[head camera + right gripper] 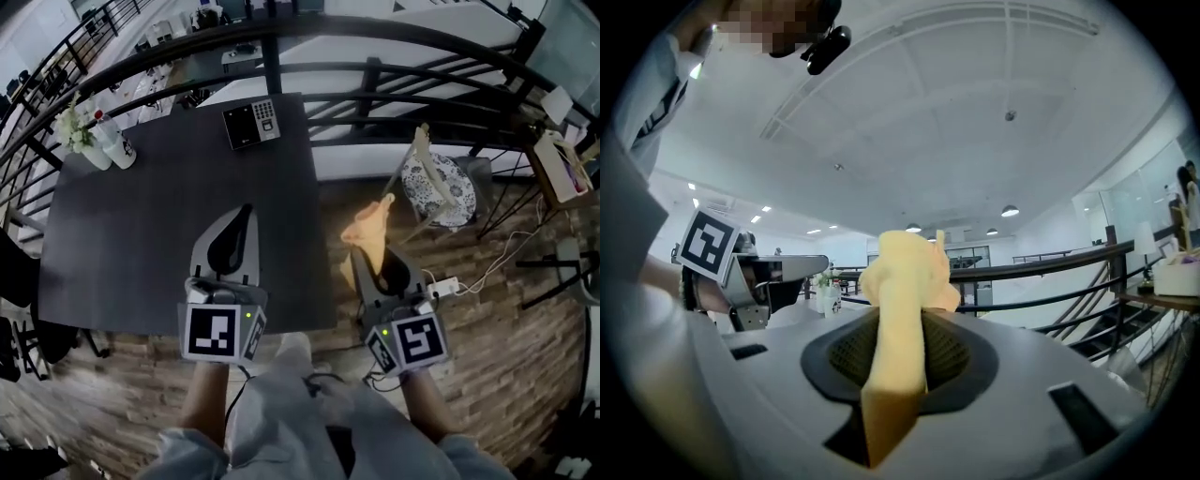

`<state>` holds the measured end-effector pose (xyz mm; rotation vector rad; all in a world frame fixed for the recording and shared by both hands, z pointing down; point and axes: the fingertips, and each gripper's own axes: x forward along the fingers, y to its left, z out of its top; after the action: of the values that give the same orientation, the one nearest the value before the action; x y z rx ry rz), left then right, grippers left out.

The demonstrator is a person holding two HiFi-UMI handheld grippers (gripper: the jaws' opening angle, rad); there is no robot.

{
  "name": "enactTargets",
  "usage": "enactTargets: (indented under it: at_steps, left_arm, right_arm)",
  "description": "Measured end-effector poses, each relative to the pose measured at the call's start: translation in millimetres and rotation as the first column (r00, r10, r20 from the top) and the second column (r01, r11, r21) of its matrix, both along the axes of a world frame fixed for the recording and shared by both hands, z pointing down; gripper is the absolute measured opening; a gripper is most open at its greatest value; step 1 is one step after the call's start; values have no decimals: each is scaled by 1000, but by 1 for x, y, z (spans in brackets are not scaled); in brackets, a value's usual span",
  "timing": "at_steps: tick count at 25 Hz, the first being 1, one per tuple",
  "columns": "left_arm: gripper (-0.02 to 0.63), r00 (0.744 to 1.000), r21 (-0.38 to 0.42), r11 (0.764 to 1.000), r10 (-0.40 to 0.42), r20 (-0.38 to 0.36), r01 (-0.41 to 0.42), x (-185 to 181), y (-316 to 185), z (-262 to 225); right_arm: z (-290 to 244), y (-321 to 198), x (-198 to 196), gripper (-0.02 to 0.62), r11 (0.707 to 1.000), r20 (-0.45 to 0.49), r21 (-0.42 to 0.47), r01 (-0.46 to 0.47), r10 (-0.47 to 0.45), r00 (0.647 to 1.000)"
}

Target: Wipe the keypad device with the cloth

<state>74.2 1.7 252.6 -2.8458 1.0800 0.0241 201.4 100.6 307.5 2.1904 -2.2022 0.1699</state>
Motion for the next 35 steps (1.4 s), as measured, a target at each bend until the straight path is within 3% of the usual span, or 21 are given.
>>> enactTargets:
  at_steps: [19,35]
  left_arm:
    - [7,1000,-85,996,-23,-15,22,-9,-117,23]
    - [6,998,-108,992,-61,-22,58,-28,-152,33]
  right_arm:
    - [18,-134,-10,101,996,-18,-70,50,-51,999]
    - [19,-206,-11,101,995,-79,-62,74,-78,994]
